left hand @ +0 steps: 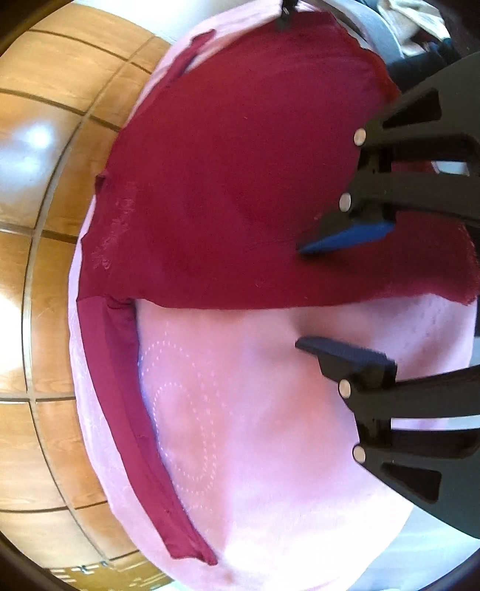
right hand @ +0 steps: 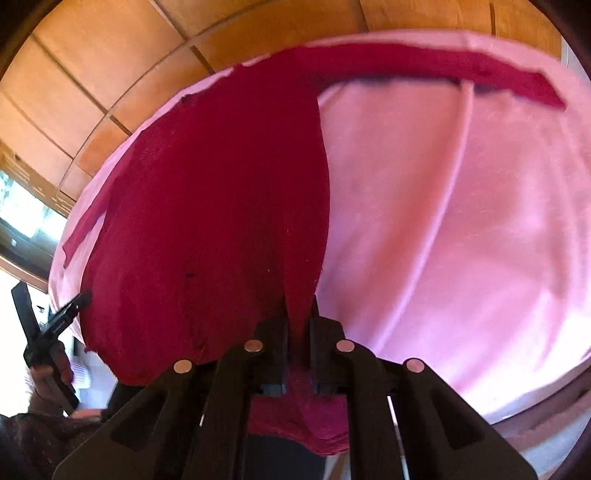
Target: Fold small clothes
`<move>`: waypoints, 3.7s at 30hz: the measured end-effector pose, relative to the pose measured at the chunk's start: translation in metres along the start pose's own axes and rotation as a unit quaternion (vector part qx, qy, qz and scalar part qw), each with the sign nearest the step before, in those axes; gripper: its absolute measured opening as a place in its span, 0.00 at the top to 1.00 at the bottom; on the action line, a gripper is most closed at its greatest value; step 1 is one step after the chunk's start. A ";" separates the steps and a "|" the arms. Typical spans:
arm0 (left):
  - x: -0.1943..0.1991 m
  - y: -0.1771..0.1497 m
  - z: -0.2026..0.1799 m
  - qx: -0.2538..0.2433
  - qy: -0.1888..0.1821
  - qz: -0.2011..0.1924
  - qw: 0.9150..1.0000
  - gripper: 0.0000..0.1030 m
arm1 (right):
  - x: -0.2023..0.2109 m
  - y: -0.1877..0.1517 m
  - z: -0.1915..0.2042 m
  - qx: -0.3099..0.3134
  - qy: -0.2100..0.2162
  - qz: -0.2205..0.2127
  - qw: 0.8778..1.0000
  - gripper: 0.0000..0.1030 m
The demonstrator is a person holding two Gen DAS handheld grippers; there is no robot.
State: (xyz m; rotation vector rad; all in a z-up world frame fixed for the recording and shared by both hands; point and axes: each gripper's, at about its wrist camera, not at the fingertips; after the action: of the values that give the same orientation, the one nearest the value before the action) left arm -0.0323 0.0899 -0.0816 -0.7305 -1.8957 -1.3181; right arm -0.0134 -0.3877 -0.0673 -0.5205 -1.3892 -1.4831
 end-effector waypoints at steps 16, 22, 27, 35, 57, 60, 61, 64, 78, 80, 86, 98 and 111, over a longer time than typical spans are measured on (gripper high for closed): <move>0.026 0.053 -0.044 0.001 -0.060 -0.067 0.996 0.40 | 0.005 0.032 -0.111 -0.149 -0.031 -0.082 0.985 0.40; -0.026 0.065 -0.083 -0.008 -0.052 -0.021 0.998 0.35 | 0.003 0.067 -0.257 -0.361 -0.026 -0.194 0.912 0.52; -0.048 0.064 -0.088 -0.001 -0.045 0.007 0.999 0.35 | -0.011 0.086 -0.336 -0.452 -0.035 -0.227 0.862 0.52; -0.056 0.060 -0.086 -0.004 -0.039 0.018 0.999 0.35 | -0.041 0.146 -0.357 -0.420 -0.117 -0.182 0.881 0.94; -0.039 0.123 -0.064 0.087 -0.155 0.006 0.984 0.35 | -0.149 0.313 0.075 0.078 0.066 -0.114 0.988 0.87; -0.045 0.138 -0.060 0.104 -0.166 0.007 0.981 0.35 | -0.151 0.299 0.098 0.091 0.084 -0.115 0.986 0.57; -0.047 0.142 -0.059 0.108 -0.165 0.005 0.980 0.35 | -0.148 0.293 0.098 0.090 0.086 -0.120 0.985 0.57; -0.056 0.158 -0.063 0.109 -0.170 -0.001 0.979 0.35 | -0.146 0.283 0.087 0.069 0.079 -0.129 0.986 0.43; -0.157 0.208 -0.128 0.099 -0.181 0.071 0.976 0.35 | -0.096 0.163 -0.047 -0.089 0.025 -0.115 0.989 0.02; -0.164 0.212 -0.135 0.098 -0.184 0.070 0.976 0.77 | -0.092 0.168 -0.056 -0.099 0.029 -0.128 0.986 0.02; -0.127 0.238 -0.113 0.112 -0.210 0.013 0.971 0.95 | -0.073 0.213 -0.048 -0.073 0.061 -0.201 0.975 0.02; -0.170 0.230 -0.081 0.078 -0.072 0.016 0.994 0.93 | -0.199 0.276 -0.046 -0.041 -0.020 -0.098 0.994 0.12; -0.075 0.184 0.023 0.206 -0.108 -0.047 0.971 0.38 | -0.153 0.236 0.020 0.035 -0.079 -0.101 0.991 0.02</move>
State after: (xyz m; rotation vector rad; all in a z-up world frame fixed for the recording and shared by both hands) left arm 0.1491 0.1661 -0.0469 -0.5906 -2.3065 -0.8775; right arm 0.2456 -0.2770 -0.0749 -0.4725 -1.6529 -1.5743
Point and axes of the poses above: each gripper's, at about its wrist camera, not at the fingertips, and x roughly against the way its jaws point, z to its left, y to its top, and after that the axes turned 14 degrees about x, right-handed
